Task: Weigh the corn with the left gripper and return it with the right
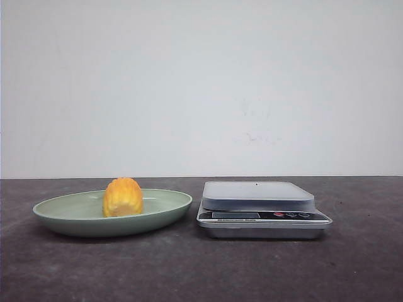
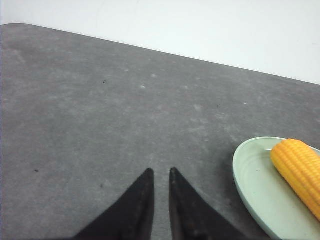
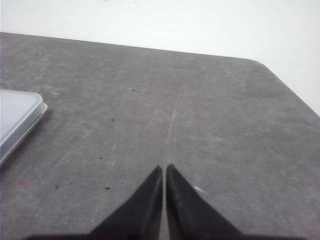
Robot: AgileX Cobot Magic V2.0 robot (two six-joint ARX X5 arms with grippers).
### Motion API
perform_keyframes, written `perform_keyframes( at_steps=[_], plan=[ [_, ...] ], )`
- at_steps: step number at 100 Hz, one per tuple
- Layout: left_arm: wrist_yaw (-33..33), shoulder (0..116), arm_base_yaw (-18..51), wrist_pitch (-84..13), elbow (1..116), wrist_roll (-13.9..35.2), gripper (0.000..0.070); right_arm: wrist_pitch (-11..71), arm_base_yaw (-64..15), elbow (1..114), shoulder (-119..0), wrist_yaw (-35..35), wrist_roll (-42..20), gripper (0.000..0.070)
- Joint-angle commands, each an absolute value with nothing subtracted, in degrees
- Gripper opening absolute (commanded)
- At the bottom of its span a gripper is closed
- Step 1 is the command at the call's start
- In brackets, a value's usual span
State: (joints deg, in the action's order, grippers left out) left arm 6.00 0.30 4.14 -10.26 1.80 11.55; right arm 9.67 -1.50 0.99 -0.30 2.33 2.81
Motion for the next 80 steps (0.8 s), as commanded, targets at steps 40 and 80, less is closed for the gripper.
perform_keyframes(
  at_steps=[40, 80],
  plan=[
    [5.93, 0.19, 4.14, -10.59, 0.8, 11.18, 0.0012, 8.97, -1.52, 0.75, -0.23, 2.37, 3.01, 0.0006],
    [5.93, 0.19, 4.14, -10.55, 0.8, 11.25, 0.0012, 9.06, -1.61, 0.75, -0.23, 2.28, 1.39, 0.0006]
  ],
)
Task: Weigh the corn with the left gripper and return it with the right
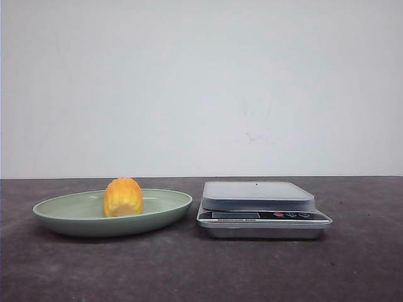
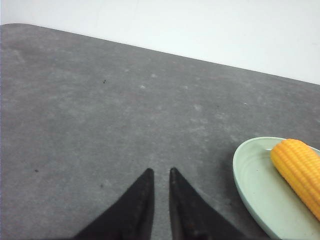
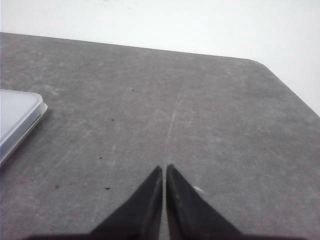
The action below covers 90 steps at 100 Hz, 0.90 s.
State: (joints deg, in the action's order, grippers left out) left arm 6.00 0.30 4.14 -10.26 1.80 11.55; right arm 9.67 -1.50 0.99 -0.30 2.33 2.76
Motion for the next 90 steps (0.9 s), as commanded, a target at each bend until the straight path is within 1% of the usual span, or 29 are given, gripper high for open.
perform_keyframes(
  at_steps=[1, 7, 11, 31, 40, 47, 54, 59, 66, 80, 84, 90],
  plan=[
    [5.93, 0.19, 4.14, -10.5, 0.8, 11.33, 0.0011, 9.13, -1.61, 0.75, -0.23, 2.22, 0.78, 0.0006],
    [5.91, 0.19, 4.14, -10.15, 0.8, 12.36, 0.0012, 9.85, -1.63, 0.75, -0.23, 1.1, -3.01, 0.0006],
    [5.91, 0.19, 4.14, -9.91, 0.8, 13.06, 0.0012, 10.09, -1.65, 0.75, -0.23, 0.47, -3.75, 0.0006],
    [5.98, 0.23, 4.14, -9.93, 0.8, 12.67, 0.0011, 9.93, -1.65, 0.75, -0.25, -0.21, -4.47, 0.0006],
    [6.2, 0.23, 4.14, -10.17, 0.8, 12.95, 0.0011, 9.32, -1.65, 0.75, -0.25, -0.19, -7.4, 0.0004],
    [6.55, 0.3, 4.12, -10.28, 0.8, 15.94, 0.0011, 9.52, -1.72, 0.99, -0.27, -0.21, -9.08, 0.0004],
    [6.48, 0.32, 4.14, -10.28, 1.23, 20.16, 0.0011, 11.49, -1.83, 2.37, -0.38, -0.19, -10.39, 0.0004],
    [6.24, 0.49, 4.14, -10.28, 2.07, 22.11, 0.0011, 12.8, -1.87, 4.03, -0.82, -0.12, -11.27, 0.0004],
    [5.5, 1.3, 4.16, -10.72, 4.56, 23.73, 0.0011, 13.82, -1.87, 7.14, -1.89, -0.01, -12.12, 0.0003],
    [5.43, 6.92, 4.36, -11.07, 13.87, 24.03, 0.0011, 14.0, -1.98, 14.48, -7.73, -0.03, -15.94, 0.0003],
    [5.43, 9.52, 4.36, -11.14, 17.21, 23.46, 0.0011, 14.24, -2.02, 17.28, -10.57, -0.03, -16.38, 0.0003],
    [5.37, 14.06, 4.36, -11.38, 22.55, 21.21, 0.0011, 14.52, -2.02, 21.32, -14.74, -0.05, -16.34, 0.0003]
  ],
)
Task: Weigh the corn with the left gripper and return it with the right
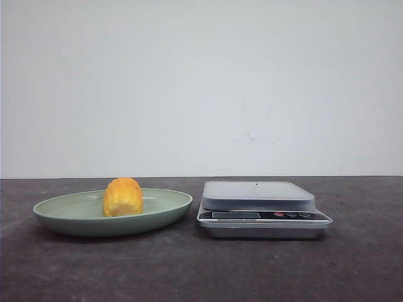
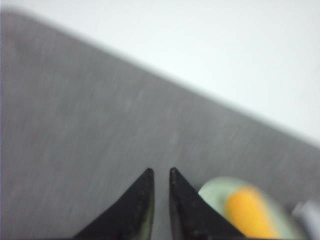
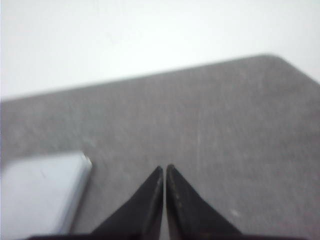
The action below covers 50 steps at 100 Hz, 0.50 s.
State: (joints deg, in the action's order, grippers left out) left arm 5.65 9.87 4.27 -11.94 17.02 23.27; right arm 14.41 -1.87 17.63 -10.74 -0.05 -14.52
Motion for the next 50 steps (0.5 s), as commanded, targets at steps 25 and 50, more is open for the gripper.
perform_keyframes(
  at_steps=[25, 50],
  plan=[
    [1.04, 32.38, 4.36, -19.81, 44.6, 13.47, 0.0228, 16.99, -2.02, 39.0, -29.34, -6.07, -15.57, 0.0171],
    [-4.78, 41.32, 6.83, -20.34, 52.4, 13.82, 0.0429, 22.65, -2.46, 51.37, -38.04, -9.74, -13.21, 0.0511]
  ],
)
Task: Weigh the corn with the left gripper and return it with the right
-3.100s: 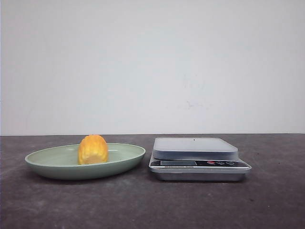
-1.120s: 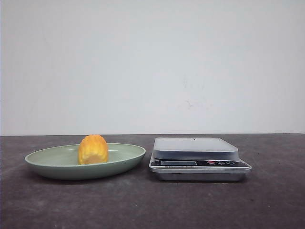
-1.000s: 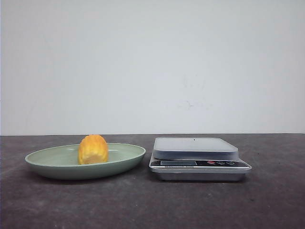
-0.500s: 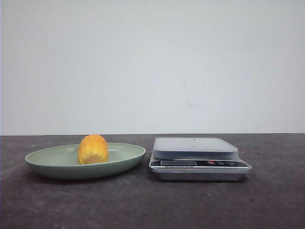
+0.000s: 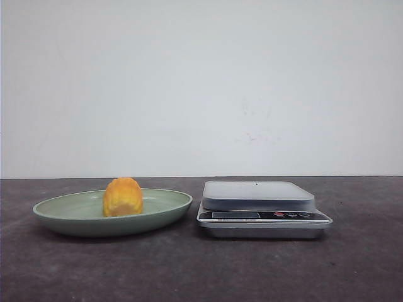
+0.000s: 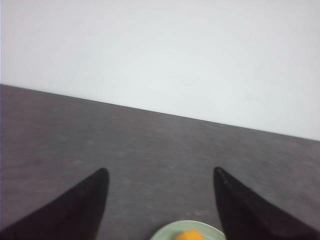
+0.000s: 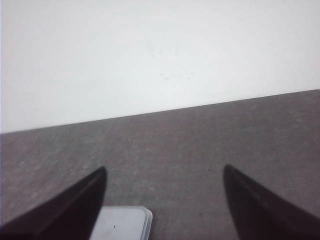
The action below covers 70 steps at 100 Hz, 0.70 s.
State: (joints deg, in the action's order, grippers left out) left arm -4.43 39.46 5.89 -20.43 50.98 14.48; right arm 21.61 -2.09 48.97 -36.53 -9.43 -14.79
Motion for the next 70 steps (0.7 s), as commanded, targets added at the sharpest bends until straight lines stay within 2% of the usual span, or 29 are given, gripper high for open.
perform_keyframes(
  at_steps=[1, 36, 70],
  plan=[
    [-4.78, 41.74, 7.07, -20.36, 52.49, 13.87, 0.0429, 22.94, -2.52, 51.75, -38.28, -9.74, -13.02, 0.0511],
    [-2.55, 61.06, 19.31, -18.7, 53.19, 17.37, 0.0429, 27.18, -4.01, 56.69, -40.71, -10.74, -11.55, 0.0512],
    [-0.38, 81.01, 25.91, -10.7, 53.21, 20.12, 0.0429, 30.09, -4.01, 56.69, -40.71, -10.72, -11.53, 0.0512]
  ],
)
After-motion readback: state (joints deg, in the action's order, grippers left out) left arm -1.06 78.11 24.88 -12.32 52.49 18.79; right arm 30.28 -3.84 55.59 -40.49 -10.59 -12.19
